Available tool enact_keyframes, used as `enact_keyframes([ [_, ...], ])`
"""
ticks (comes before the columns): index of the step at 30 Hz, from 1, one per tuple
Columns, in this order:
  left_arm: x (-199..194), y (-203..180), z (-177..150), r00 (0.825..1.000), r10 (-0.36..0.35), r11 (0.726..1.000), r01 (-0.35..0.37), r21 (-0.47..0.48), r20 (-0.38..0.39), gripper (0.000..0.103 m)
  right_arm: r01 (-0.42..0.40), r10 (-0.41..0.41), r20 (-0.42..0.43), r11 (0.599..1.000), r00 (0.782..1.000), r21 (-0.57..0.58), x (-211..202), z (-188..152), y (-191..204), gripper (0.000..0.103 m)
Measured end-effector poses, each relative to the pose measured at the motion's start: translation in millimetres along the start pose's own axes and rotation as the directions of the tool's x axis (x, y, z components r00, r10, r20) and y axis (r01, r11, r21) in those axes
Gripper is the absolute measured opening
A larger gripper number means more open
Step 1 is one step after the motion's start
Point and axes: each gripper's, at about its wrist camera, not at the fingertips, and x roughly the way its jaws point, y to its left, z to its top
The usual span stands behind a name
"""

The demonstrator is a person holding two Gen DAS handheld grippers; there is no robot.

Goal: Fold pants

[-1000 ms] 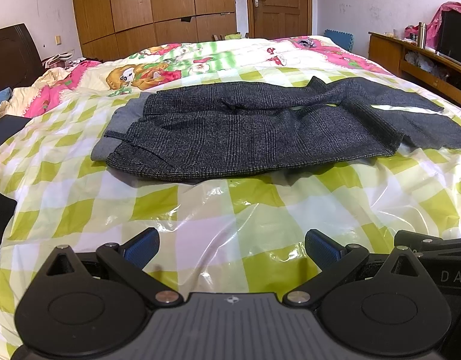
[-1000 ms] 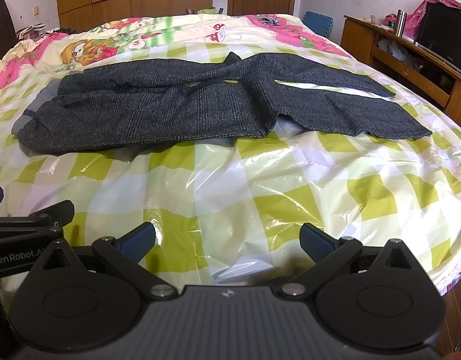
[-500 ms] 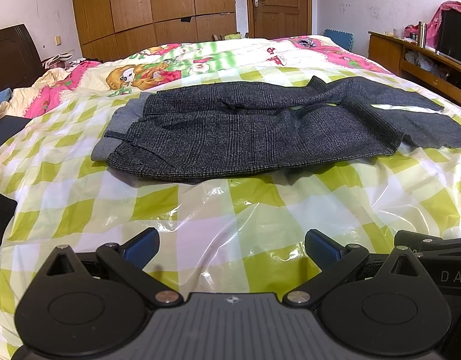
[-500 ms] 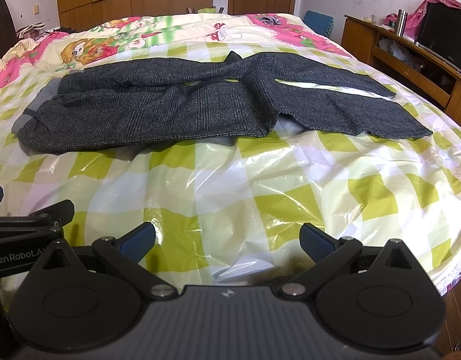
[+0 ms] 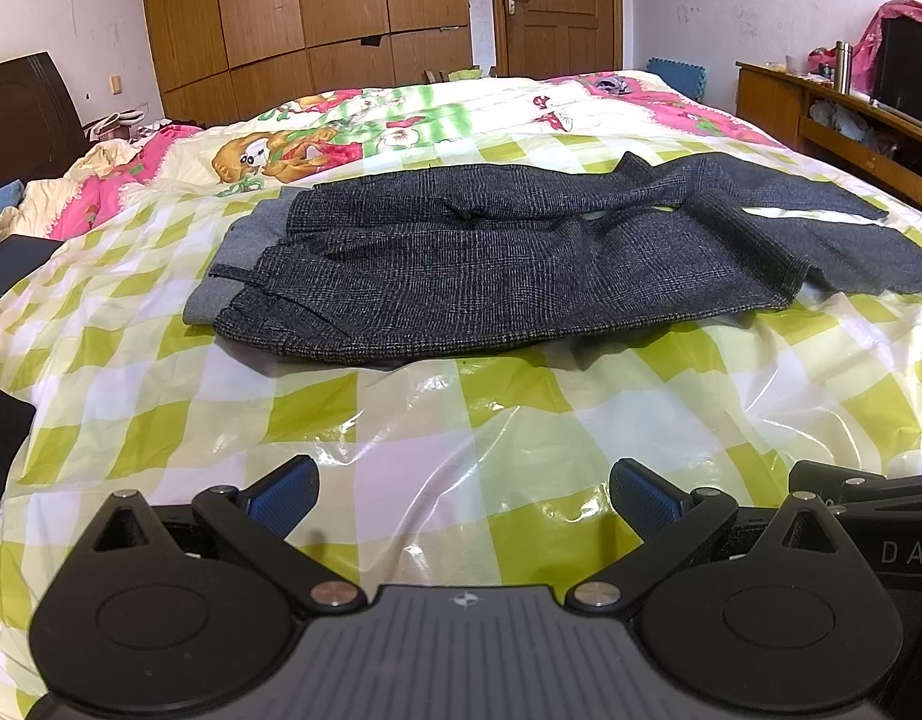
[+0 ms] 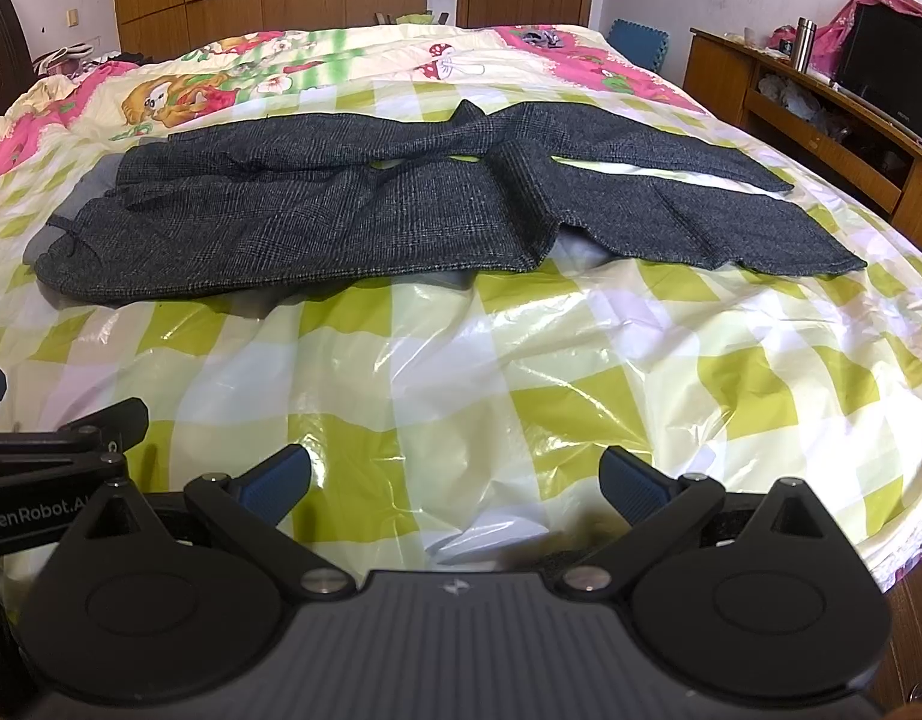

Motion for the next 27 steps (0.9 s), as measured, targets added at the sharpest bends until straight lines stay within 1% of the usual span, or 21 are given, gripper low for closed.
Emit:
enact_keyframes([
  [8,1.5,5.3,1.6,1.000,0.009,1.000,-0.009,0.004,0.002,0.103,-0.014,0.014,-0.005,1.000,1.000,-0.023,2.1,3.3,4.6,0.102],
  [12,4.5,15.3,6.7,1.000,0.027,1.000,-0.027,-0.010,0.011,0.103,-0.068,0.067,-0.023,0.998,0.997,-0.012,10.9,13.9,9.5,0.102],
  [15,8.6,27.2,12.7,0.999,0.044,0.999,-0.044,-0.009,0.023,0.103,-0.096,0.095,-0.019,0.995,0.995,-0.037,18.8,25.3,21.1,0.102],
  [17,13.3,38.9,18.7,0.997,0.070,0.998,-0.070,0.006,0.037,0.103,-0.114,0.113,-0.007,0.992,0.994,-0.062,25.1,34.7,30.2,0.102],
  [21,27.2,64.7,32.6,0.986,0.149,0.987,-0.153,0.050,0.071,0.103,-0.156,0.157,0.005,0.983,0.988,-0.101,43.1,57.2,48.6,0.102],
  [24,46.6,91.0,46.5,0.979,0.190,0.979,-0.194,0.054,0.070,0.103,-0.202,0.205,0.008,0.971,0.979,-0.131,58.6,73.9,67.8,0.102],
  [27,71.2,111.4,56.0,0.974,0.217,0.972,-0.222,0.081,0.066,0.103,-0.237,0.244,0.010,0.952,0.970,-0.192,73.7,85.3,92.2,0.102],
])
